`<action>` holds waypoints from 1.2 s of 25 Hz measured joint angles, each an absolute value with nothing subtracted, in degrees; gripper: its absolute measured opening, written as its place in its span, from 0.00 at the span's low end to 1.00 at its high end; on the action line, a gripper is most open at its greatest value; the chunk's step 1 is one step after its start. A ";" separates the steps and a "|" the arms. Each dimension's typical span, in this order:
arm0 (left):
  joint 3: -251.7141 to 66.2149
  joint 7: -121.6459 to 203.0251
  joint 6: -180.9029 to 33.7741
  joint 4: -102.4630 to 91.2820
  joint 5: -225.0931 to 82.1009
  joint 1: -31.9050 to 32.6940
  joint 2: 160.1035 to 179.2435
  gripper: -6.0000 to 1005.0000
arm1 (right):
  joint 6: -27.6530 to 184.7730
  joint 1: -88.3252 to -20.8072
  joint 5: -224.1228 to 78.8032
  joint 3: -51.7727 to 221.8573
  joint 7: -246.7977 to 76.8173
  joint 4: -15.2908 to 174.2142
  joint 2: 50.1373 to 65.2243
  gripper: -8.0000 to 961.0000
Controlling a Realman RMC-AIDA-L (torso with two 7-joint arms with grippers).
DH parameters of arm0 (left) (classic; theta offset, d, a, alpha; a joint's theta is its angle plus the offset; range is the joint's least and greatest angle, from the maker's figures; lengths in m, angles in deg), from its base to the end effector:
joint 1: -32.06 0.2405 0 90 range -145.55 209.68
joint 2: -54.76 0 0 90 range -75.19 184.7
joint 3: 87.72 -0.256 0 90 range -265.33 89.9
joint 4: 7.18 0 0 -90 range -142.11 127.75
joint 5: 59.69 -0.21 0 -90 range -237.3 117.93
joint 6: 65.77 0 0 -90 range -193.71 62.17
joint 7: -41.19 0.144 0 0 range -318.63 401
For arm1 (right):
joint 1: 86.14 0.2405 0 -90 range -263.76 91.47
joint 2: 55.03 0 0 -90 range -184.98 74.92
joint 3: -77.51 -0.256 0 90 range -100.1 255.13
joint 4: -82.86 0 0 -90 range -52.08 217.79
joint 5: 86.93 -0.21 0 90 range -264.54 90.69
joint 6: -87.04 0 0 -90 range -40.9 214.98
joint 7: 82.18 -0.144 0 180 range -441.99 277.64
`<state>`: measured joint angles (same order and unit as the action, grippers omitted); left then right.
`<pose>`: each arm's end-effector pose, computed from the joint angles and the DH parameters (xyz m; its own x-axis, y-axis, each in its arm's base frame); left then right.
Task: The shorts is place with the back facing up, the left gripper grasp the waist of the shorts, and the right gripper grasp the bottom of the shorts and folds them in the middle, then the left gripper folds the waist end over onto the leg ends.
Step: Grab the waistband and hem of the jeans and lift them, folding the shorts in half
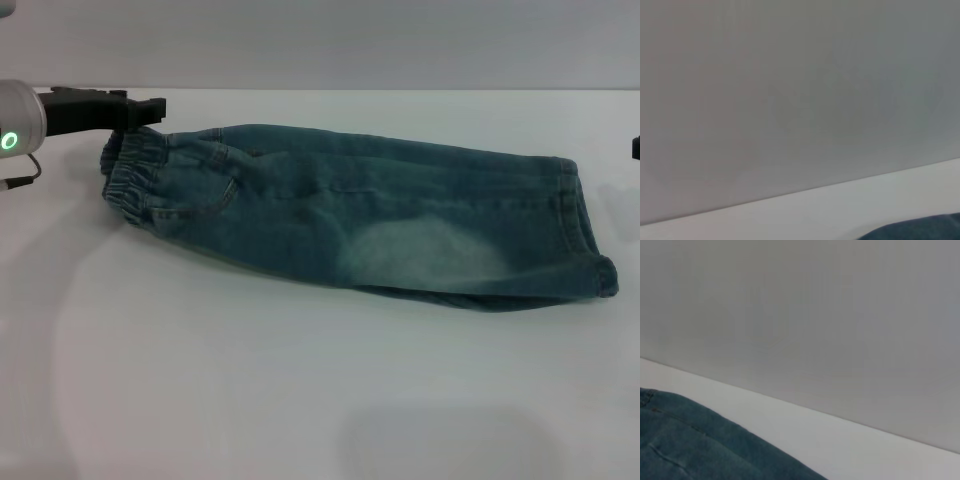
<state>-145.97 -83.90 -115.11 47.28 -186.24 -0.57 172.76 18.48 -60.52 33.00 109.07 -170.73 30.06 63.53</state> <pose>-0.2542 0.4290 0.0440 0.6768 0.5581 0.4800 0.7279 -0.4098 -0.5498 0.3255 0.3638 0.0896 0.7851 -0.3939 -0.4779 -0.6192 -0.5115 -0.5957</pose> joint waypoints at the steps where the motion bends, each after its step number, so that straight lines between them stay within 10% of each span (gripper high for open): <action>1: -145.98 -83.90 -114.25 46.81 -186.28 -0.39 172.68 0.36 | 18.49 -60.53 32.96 109.07 -170.44 30.31 63.54 0.01; 9: -145.44 -83.74 -110.28 45.93 -189.27 -0.36 172.51 0.72 | 18.50 -60.48 32.21 110.14 -169.99 30.86 63.71 0.01; 30: -144.49 -83.05 -115.17 54.13 -185.19 3.50 171.99 0.71 | 23.74 -58.81 27.58 110.42 -161.84 39.29 63.61 0.01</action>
